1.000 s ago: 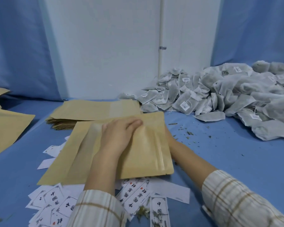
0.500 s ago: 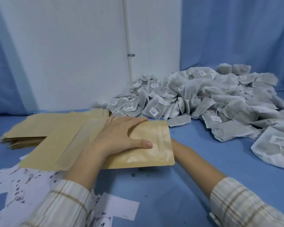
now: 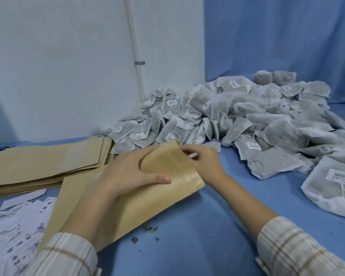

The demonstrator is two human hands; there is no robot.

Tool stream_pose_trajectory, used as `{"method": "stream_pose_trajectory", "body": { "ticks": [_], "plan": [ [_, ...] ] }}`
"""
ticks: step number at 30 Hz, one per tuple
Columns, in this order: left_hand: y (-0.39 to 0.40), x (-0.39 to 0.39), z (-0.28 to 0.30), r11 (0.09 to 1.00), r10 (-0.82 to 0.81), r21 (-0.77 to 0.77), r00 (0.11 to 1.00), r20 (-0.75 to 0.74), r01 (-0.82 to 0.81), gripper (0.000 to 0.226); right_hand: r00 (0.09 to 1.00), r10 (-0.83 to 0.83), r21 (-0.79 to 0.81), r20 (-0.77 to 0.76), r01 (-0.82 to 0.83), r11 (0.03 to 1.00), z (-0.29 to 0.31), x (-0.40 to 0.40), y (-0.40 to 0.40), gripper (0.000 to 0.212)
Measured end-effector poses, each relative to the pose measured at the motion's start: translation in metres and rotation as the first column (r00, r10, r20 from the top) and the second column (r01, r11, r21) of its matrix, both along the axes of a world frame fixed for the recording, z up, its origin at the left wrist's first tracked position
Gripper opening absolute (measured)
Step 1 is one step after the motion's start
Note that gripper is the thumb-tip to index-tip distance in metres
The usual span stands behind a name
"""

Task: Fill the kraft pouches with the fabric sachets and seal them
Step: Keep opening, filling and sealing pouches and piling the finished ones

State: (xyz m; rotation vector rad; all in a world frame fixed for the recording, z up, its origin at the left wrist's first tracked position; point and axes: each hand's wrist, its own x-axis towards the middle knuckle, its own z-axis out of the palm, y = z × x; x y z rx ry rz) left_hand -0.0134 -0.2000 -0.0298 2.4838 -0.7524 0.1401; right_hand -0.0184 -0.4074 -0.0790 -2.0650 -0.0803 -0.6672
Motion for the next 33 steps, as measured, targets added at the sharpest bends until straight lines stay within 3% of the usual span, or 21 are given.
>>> {"method": "stream_pose_trajectory", "body": {
  "ticks": [2, 3, 5, 8, 10, 12, 14, 16, 18, 20, 21, 22, 24, 26, 29, 33],
  "plan": [
    [0.001, 0.004, -0.004, 0.998, 0.030, -0.056, 0.999, -0.041, -0.033, 0.067, 0.976, -0.211, -0.050, 0.042, 0.213, 0.976, -0.014, 0.007, -0.020, 0.019],
    [0.001, 0.007, -0.006, 0.996, 0.038, -0.082, 0.997, -0.066, -0.043, 0.066, 0.952, -0.304, -0.189, -0.021, 0.295, 0.937, -0.021, 0.014, -0.031, 0.027],
    [-0.001, 0.014, -0.012, 0.992, 0.053, -0.108, 0.993, -0.102, -0.064, 0.067, 0.898, -0.399, -0.488, -0.185, 0.268, 0.831, -0.031, 0.032, -0.044, 0.046],
    [-0.008, 0.021, -0.017, 0.995, 0.062, -0.066, 0.991, -0.120, -0.071, 0.070, 0.846, -0.434, -0.605, -0.309, 0.177, 0.776, -0.039, 0.047, -0.046, 0.053],
    [-0.011, 0.026, -0.020, 0.997, 0.068, -0.030, 0.991, -0.113, -0.072, 0.080, 0.862, -0.447, -0.645, -0.238, 0.204, 0.736, -0.043, 0.055, -0.050, 0.044],
    [-0.012, 0.031, -0.023, 0.995, 0.095, -0.021, 0.990, -0.107, -0.098, 0.076, 0.873, -0.486, -0.676, -0.043, 0.332, 0.658, -0.041, 0.054, -0.053, 0.032],
    [-0.010, 0.034, -0.023, 0.991, 0.123, -0.041, 0.986, -0.111, -0.128, 0.072, 0.850, -0.513, -0.473, 0.118, 0.502, 0.724, -0.033, 0.047, -0.052, 0.026],
    [-0.009, 0.035, -0.024, 0.988, 0.144, -0.049, 0.984, -0.104, -0.149, 0.079, 0.829, -0.553, 0.021, 0.085, 0.554, 0.832, -0.022, 0.039, -0.047, 0.031],
    [-0.009, 0.034, -0.024, 0.985, 0.161, -0.041, 0.983, -0.092, -0.165, 0.085, 0.868, -0.493, 0.510, -0.059, 0.451, 0.733, -0.009, 0.035, -0.043, 0.033],
    [-0.011, 0.033, -0.024, 0.984, 0.174, -0.033, 0.982, -0.080, -0.177, 0.087, 0.954, -0.284, 0.797, -0.091, 0.241, 0.554, -0.004, 0.032, -0.038, 0.022],
    [-0.013, 0.032, -0.023, 0.983, 0.177, -0.036, 0.982, -0.073, -0.179, 0.087, 0.981, -0.188, 0.863, -0.053, 0.140, 0.485, -0.003, 0.030, -0.033, 0.023],
    [-0.014, 0.032, -0.023, 0.982, 0.181, -0.042, 0.981, -0.066, -0.184, 0.088, 0.993, -0.113, 0.889, -0.025, 0.074, 0.452, -0.003, 0.027, -0.028, 0.024],
    [-0.016, 0.031, -0.023, 0.980, 0.186, -0.062, 0.981, -0.052, -0.189, 0.088, 0.999, 0.039, 0.877, -0.014, -0.006, 0.480, 0.000, 0.023, -0.017, 0.018],
    [-0.018, 0.030, -0.023, 0.976, 0.191, -0.102, 0.981, -0.030, -0.193, 0.088, 0.977, 0.196, 0.808, -0.086, -0.046, 0.587, 0.003, 0.019, -0.011, 0.009],
    [-0.018, 0.028, -0.022, 0.964, 0.190, -0.189, 0.982, -0.009, -0.188, 0.081, 0.925, 0.288, 0.651, -0.249, -0.060, 0.757, 0.003, 0.017, -0.014, 0.012],
    [-0.025, 0.021, -0.022, 0.986, 0.115, -0.117, 0.993, -0.026, -0.118, 0.079, 0.843, 0.359, 0.411, -0.401, -0.185, 0.893, 0.005, 0.015, -0.018, 0.016]
  ]
}}
